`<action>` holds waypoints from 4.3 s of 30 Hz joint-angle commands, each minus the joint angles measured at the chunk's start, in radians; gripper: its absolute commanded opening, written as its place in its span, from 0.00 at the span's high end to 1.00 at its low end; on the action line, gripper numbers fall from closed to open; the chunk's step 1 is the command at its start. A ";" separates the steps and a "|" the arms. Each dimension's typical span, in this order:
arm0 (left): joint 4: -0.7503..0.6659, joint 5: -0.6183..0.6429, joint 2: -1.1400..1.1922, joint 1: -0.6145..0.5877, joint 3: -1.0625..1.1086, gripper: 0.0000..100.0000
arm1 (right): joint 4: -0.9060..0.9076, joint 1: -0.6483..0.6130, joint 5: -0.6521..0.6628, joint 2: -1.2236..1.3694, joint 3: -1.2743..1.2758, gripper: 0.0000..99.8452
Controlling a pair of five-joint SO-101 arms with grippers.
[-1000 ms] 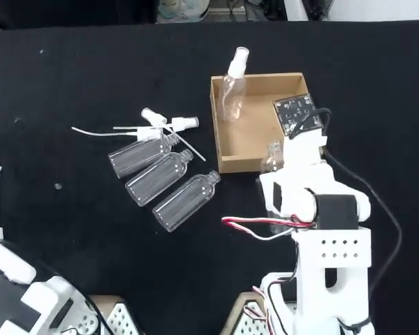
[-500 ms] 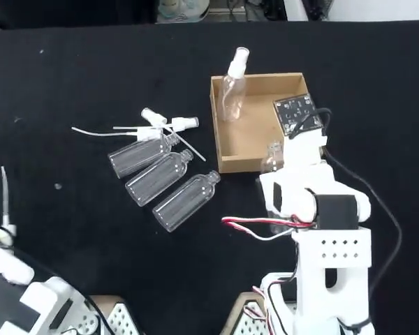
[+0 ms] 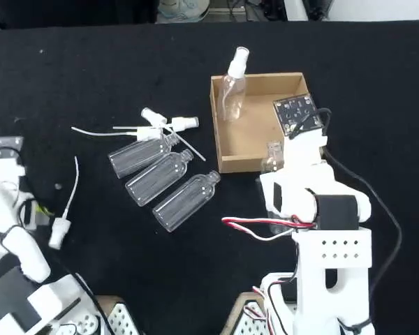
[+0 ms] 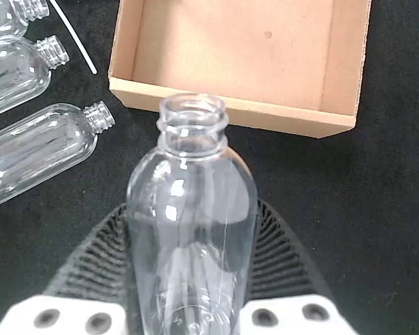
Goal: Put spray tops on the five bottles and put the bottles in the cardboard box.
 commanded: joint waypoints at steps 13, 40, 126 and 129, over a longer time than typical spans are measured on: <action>0.384 0.117 -0.018 0.151 -0.143 0.77 | -0.006 -0.018 -0.009 -0.025 -0.012 0.99; -0.026 -0.275 -0.018 -0.162 -0.142 0.76 | -0.006 -0.087 -0.011 -0.025 -0.016 0.99; -0.080 1.240 0.190 -0.102 -0.139 0.77 | -0.048 -0.089 -0.002 -0.025 -0.008 0.99; -0.081 1.218 0.187 -0.070 -0.153 0.77 | -0.046 -0.089 -0.002 -0.025 -0.008 0.99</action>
